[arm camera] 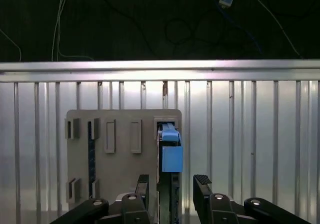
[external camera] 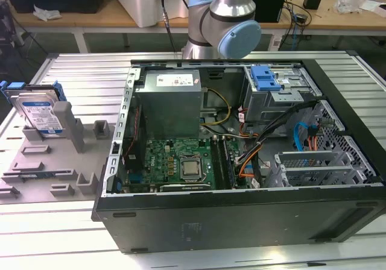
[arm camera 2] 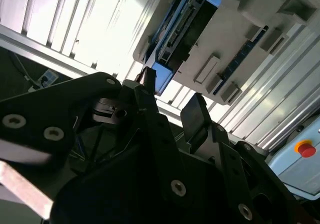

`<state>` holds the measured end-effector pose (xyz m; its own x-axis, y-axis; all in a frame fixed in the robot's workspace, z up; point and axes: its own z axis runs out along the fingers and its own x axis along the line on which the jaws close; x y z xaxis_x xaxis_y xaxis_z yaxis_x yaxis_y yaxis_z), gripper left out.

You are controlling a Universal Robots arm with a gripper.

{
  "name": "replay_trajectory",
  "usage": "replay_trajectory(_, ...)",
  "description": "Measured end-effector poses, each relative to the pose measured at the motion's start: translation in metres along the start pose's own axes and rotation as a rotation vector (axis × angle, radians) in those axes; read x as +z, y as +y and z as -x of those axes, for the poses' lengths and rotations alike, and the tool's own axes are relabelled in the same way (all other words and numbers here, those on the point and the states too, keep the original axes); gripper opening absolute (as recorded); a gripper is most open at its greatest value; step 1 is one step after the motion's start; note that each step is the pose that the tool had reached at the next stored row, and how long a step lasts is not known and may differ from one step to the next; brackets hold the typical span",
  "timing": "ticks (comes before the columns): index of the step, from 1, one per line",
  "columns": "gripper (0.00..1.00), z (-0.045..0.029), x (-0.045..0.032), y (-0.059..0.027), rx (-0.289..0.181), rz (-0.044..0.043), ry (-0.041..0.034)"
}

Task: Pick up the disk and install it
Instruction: 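Pick up the disk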

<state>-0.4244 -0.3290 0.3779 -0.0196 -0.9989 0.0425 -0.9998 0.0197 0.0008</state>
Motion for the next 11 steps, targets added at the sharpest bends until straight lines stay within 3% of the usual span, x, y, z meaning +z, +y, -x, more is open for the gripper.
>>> replay_trajectory(11, 0.48, 0.0001, 0.0025, 0.0001, 0.014, 0.0005, 0.0006)
